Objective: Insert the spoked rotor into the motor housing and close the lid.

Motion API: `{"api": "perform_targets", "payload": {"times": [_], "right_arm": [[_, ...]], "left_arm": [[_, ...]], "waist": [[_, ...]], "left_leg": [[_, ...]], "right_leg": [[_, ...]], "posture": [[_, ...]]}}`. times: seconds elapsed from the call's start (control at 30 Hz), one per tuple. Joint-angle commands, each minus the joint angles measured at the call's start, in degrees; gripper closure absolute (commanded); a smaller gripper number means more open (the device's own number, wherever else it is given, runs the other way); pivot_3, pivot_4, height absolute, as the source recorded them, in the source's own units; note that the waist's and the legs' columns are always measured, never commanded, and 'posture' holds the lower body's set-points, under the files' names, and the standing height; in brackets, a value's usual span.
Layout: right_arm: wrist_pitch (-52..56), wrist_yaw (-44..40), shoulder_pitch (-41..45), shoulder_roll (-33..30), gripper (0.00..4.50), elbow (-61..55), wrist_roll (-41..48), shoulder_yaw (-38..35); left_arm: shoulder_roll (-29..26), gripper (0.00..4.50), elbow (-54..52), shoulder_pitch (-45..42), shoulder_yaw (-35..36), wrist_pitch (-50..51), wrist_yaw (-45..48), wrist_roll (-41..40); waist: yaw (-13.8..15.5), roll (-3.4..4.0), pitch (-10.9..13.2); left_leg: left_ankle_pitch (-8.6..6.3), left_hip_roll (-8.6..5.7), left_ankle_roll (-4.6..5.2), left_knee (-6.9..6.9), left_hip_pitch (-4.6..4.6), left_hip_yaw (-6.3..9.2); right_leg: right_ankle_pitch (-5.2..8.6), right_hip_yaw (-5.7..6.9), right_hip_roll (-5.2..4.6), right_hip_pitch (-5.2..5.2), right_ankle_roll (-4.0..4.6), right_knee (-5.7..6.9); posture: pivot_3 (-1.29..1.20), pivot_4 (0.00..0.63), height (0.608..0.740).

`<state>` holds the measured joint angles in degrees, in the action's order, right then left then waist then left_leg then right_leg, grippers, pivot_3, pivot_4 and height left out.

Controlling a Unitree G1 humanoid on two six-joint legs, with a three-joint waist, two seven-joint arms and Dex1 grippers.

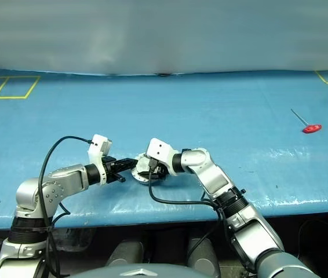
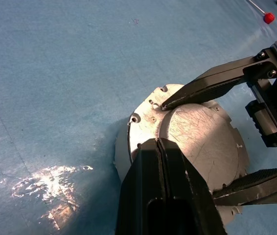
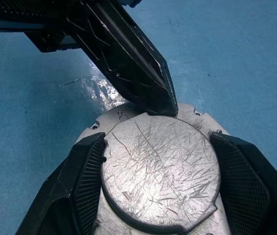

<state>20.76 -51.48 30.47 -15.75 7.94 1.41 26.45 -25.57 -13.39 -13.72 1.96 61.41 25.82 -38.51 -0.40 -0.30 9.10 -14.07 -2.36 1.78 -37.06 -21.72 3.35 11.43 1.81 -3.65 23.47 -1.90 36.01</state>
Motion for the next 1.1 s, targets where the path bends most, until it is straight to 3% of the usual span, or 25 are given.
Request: {"api": "perform_targets", "payload": {"times": [0.03, 0.1, 0.23, 0.27, 0.87, 1.1], "right_arm": [[2.86, 0.10, -1.34, -1.04, 1.44, 1.44, -1.22, 0.56], [3.71, -0.21, -1.67, -1.14, 1.44, 0.91, -0.78, 0.27], [5.77, -0.27, -2.86, -1.41, 0.08, -1.09, 0.02, -0.37], [6.15, -0.06, -3.28, -1.61, 0.02, -1.73, 0.14, -0.57], [13.51, 0.73, -16.53, -12.61, 0.02, -21.58, 7.57, -9.50], [22.07, 2.10, -20.78, -10.88, 0.02, -28.10, 20.64, -20.21]], "left_arm": [[1.04, 4.48, 0.79, -0.68, -3.65, 1.88, 1.12, 0.34], [0.91, 4.48, 0.84, -0.90, -4.17, 2.27, 1.49, 0.57], [0.67, 4.50, 0.72, -0.72, -4.73, 2.58, 1.92, 1.09], [0.57, 4.50, 0.63, -0.60, -4.86, 2.61, 1.98, 1.22], [0.16, 4.50, 0.14, -0.03, -6.19, 2.59, 3.75, 2.82], [-0.08, 4.50, -0.38, 0.01, -6.58, 2.54, 4.53, 3.20]], "waist": [[0.18, 0.00, 0.00], [0.33, 0.00, 0.00], [0.62, 0.00, 0.00], [0.66, 0.00, -0.01], [2.20, 0.02, -0.04], [2.20, 0.04, -0.04]], "left_leg": [[0.00, -0.01, 0.00, 0.00, 0.00, 0.00], [0.00, -0.02, 0.01, 0.00, -0.01, 0.01], [-0.02, -0.03, 0.02, 0.02, -0.04, 0.06], [-0.03, -0.04, 0.04, 0.03, -0.05, 0.08], [-0.59, -0.14, 0.15, 0.00, -0.18, 0.18], [-0.48, -0.13, 0.01, -0.15, -0.82, 0.26]], "right_leg": [[-0.01, 0.01, -0.01, -0.01, -0.01, -0.01], [-0.01, 0.02, -0.04, -0.02, -0.02, -0.02], [0.00, 0.08, -0.04, -0.02, -0.02, -0.06], [0.02, 0.10, -0.05, -0.02, -0.05, -0.07], [0.39, 0.20, -0.22, -0.03, -0.44, -0.17], [0.27, 0.29, -0.21, 0.24, -0.30, -0.12]], "posture": [[0.00, 0.150, 0.740], [0.00, 0.150, 0.740], [0.00, 0.150, 0.740], [0.00, 0.150, 0.740], [0.00, 0.150, 0.740], [0.00, 0.150, 0.740]]}}
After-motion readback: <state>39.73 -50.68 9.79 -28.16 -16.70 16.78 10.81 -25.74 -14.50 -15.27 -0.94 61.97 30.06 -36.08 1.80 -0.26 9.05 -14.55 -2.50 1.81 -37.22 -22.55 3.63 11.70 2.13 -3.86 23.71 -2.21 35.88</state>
